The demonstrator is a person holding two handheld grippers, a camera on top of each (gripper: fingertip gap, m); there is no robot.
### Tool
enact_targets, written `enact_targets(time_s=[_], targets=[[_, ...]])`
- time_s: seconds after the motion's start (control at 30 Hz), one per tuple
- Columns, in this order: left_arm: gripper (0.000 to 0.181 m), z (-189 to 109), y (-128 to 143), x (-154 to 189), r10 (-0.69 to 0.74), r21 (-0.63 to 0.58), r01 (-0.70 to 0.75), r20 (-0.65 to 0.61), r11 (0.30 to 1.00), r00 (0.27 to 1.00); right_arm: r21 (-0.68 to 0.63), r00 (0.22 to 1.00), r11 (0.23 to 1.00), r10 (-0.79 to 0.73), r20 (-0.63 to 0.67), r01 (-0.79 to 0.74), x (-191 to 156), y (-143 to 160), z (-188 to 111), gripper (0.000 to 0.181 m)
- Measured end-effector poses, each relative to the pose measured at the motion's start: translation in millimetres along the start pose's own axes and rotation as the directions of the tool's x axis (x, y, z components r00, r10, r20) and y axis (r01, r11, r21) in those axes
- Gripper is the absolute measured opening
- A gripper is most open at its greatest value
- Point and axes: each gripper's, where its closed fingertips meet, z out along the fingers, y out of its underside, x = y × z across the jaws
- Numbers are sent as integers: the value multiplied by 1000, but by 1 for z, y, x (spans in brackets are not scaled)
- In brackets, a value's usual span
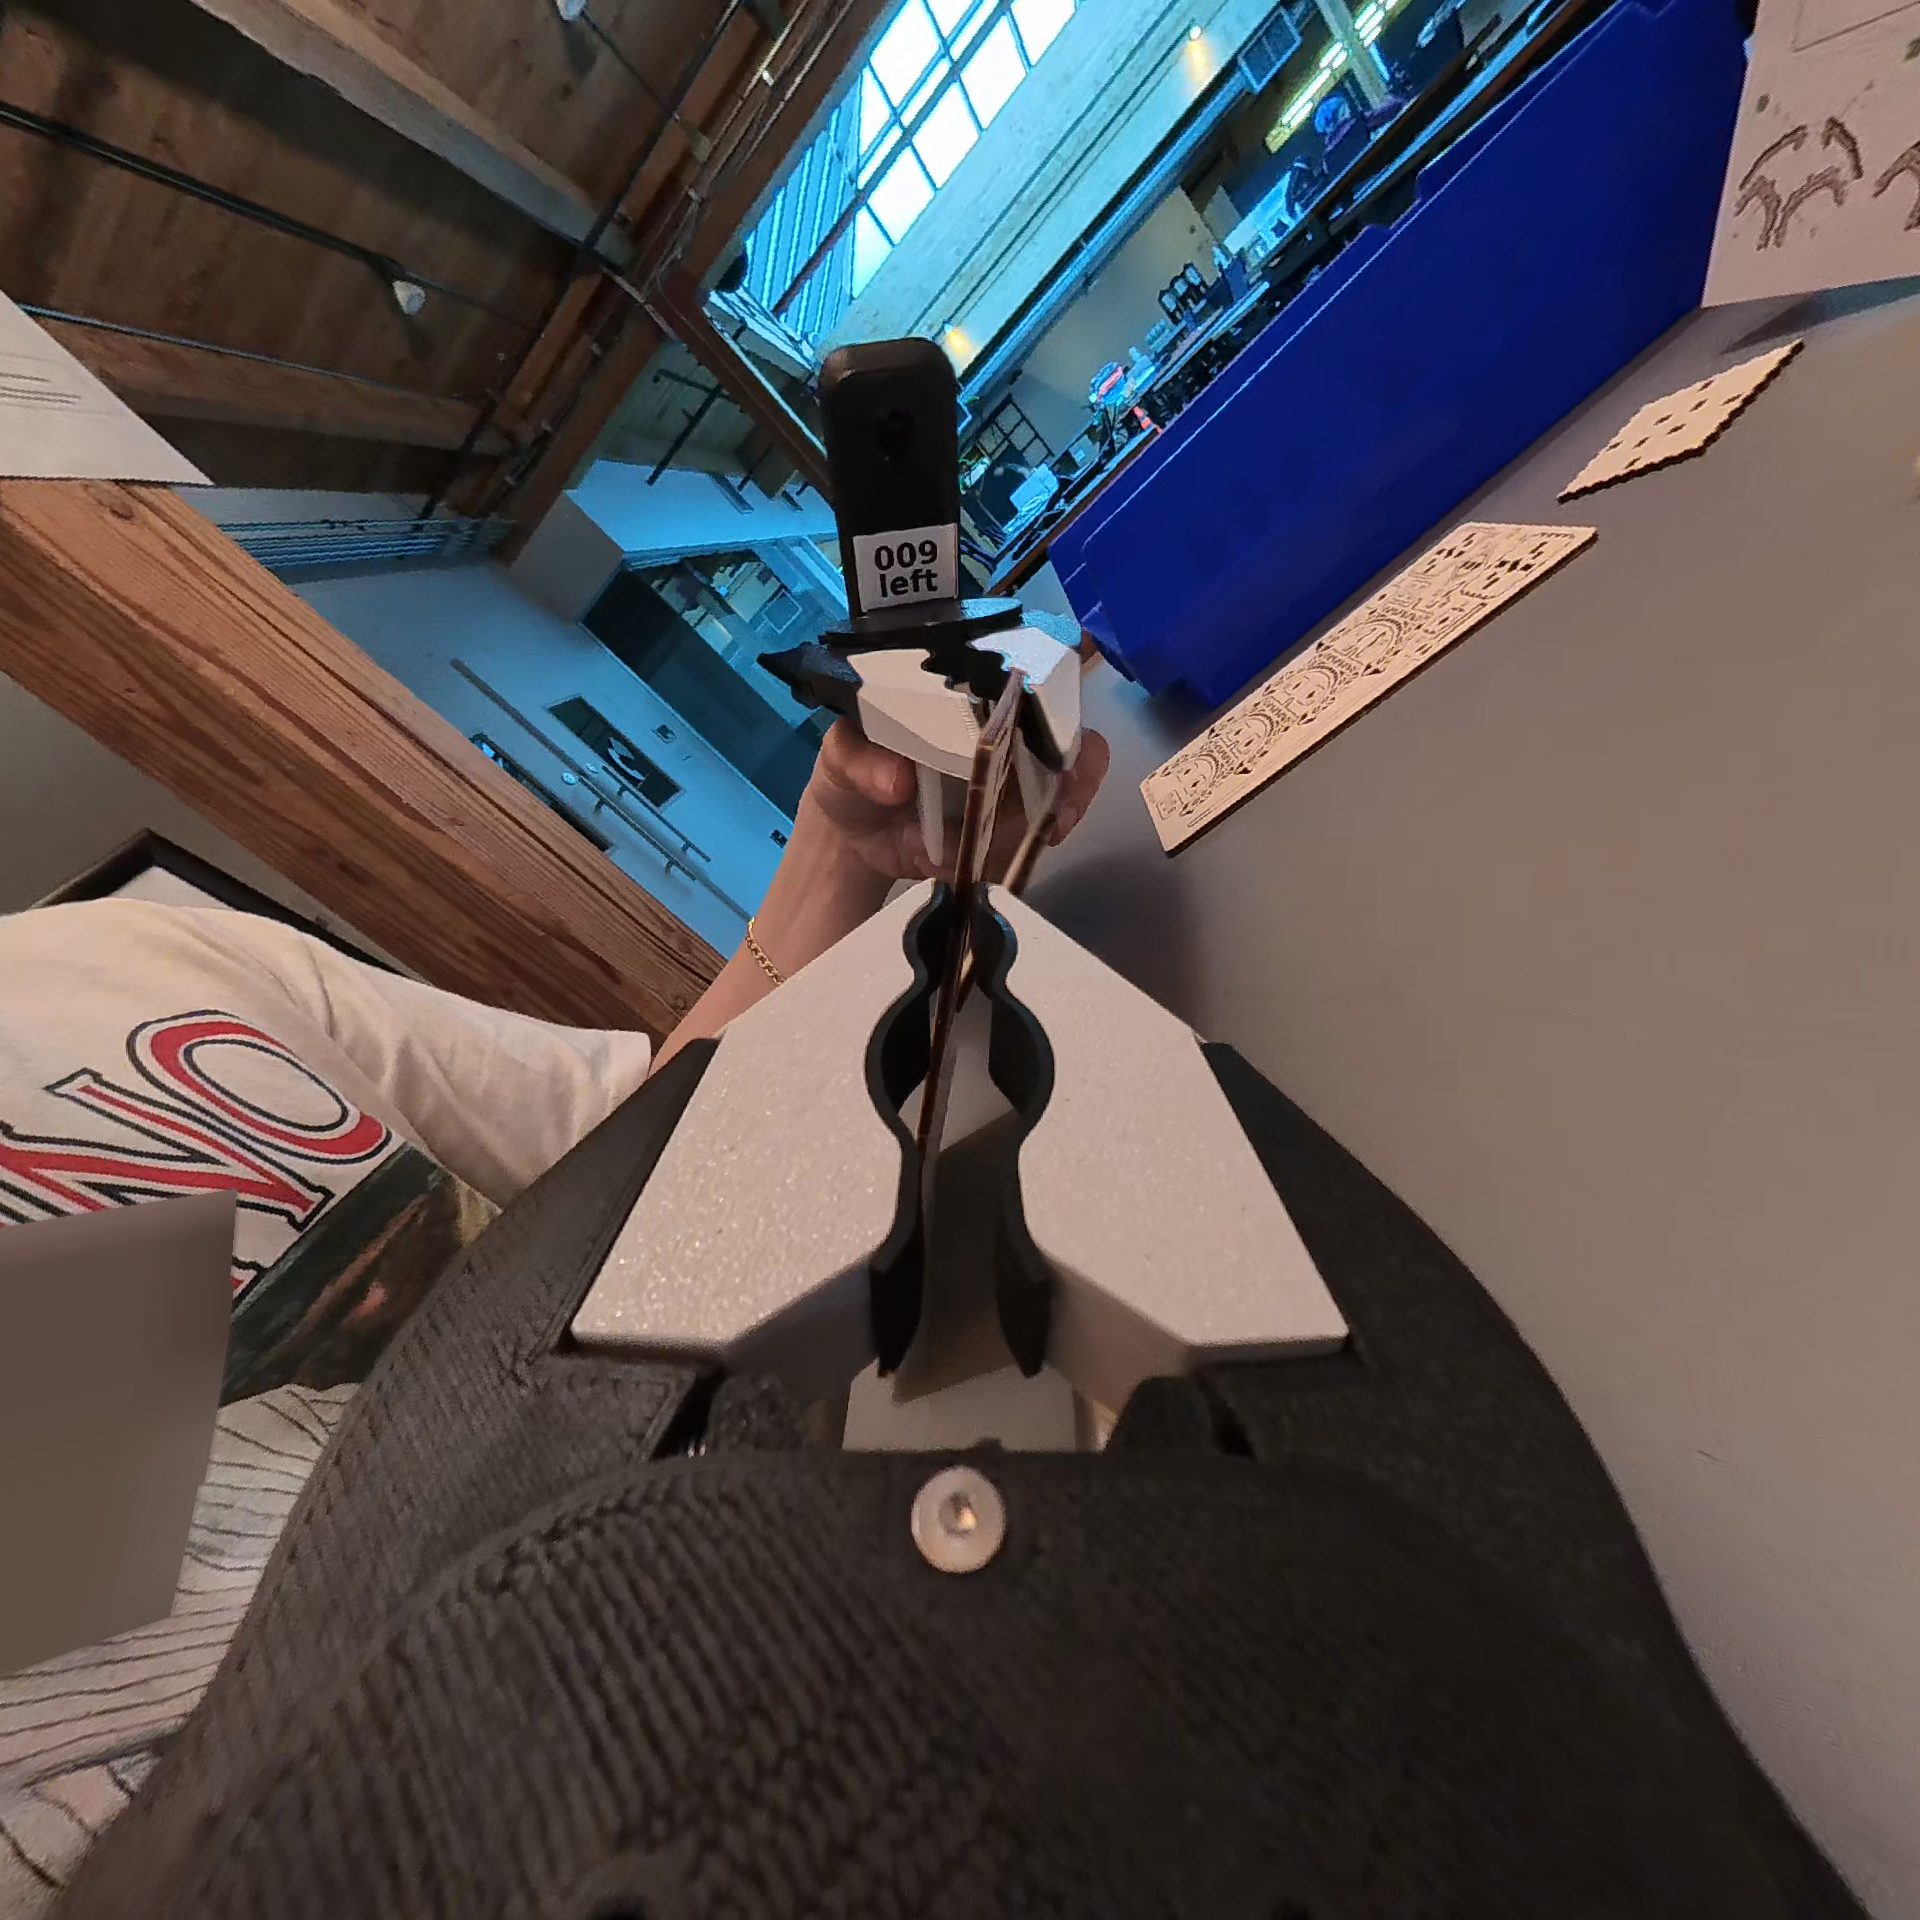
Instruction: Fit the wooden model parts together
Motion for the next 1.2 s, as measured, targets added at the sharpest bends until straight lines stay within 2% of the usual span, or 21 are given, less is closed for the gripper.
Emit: enact_targets(time_s=[0.13, 0.27, 0.4, 0.53, 0.93, 1.2], targets=[[13, 1, 1, -3, -28, -2, 28, 3, 1000, 1000, -9, 1000, 1000, 1, -4, -1, 1, 1, 0, 2], [26, -5, -1, 2, -70, 9, 70, -44, 997, 997, -9, 1000, 1000, 6, 12, -6, -1, 1, 0, 1], [20, -15, -4, 2, -80, 27, 81, -55, 996, 995, 2, 1000, 1000, 7, 19, -7, -2, -1, -1, 1], [5, -18, -4, 7, -52, 23, 54, -74, 998, 996, 0, 1000, 1000, 8, 14, -8, -1, 0, -1, 1], [5, -16, -7, 7, 76, 27, -76, -5, 997, 997, 7, 999, 1000, 13, 30, -13, -2, -2, -3, 1], [7, -15, -6, 0, 2, 31, -2, -2, 1000, 1000, 6, 1000, 1000, 24, 5, -24, 2, -2, -2, 1]])
